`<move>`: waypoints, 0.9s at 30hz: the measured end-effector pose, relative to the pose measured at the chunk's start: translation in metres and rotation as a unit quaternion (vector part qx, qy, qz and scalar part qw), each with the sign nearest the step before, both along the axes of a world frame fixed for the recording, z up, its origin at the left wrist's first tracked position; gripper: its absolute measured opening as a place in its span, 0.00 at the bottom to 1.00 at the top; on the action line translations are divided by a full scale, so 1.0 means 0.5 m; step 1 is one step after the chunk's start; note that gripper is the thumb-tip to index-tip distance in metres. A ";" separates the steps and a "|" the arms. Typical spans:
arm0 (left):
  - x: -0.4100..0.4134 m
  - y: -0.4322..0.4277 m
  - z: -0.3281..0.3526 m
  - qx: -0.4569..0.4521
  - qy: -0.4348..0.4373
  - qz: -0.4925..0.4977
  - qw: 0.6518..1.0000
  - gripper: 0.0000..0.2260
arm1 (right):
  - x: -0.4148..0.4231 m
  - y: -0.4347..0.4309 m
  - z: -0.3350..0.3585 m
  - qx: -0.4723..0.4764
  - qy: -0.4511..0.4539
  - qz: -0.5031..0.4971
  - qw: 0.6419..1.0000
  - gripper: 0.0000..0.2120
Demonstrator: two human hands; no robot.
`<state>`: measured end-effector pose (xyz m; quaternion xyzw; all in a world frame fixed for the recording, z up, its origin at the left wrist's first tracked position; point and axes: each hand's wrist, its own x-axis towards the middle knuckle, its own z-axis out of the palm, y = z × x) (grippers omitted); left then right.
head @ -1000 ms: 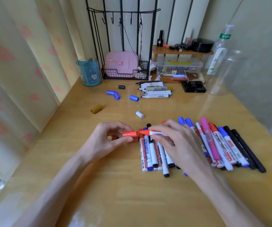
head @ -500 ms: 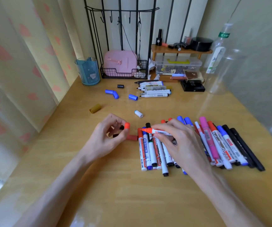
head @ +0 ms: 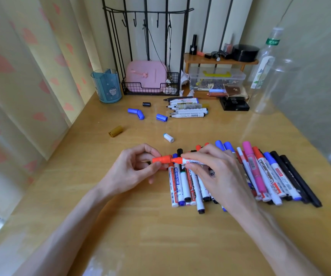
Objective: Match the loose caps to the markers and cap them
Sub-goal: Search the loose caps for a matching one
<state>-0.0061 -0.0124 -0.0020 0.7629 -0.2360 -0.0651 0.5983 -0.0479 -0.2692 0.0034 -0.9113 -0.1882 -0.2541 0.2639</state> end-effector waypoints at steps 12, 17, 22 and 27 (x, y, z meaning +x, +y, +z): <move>-0.006 -0.027 -0.018 0.076 -0.087 0.027 0.993 0.07 | -0.003 0.019 -0.027 -0.024 -0.010 -0.028 0.999 0.13; -0.011 -0.035 -0.011 0.054 -0.115 0.037 0.991 0.05 | 0.002 0.021 -0.027 0.010 -0.040 -0.031 0.999 0.09; -0.016 -0.039 -0.011 0.039 -0.134 0.052 0.989 0.06 | -0.004 0.026 -0.026 0.003 -0.060 -0.036 0.998 0.08; -0.020 -0.048 -0.014 0.035 -0.147 0.085 0.985 0.06 | -0.007 0.029 -0.016 -0.003 -0.084 -0.041 0.996 0.07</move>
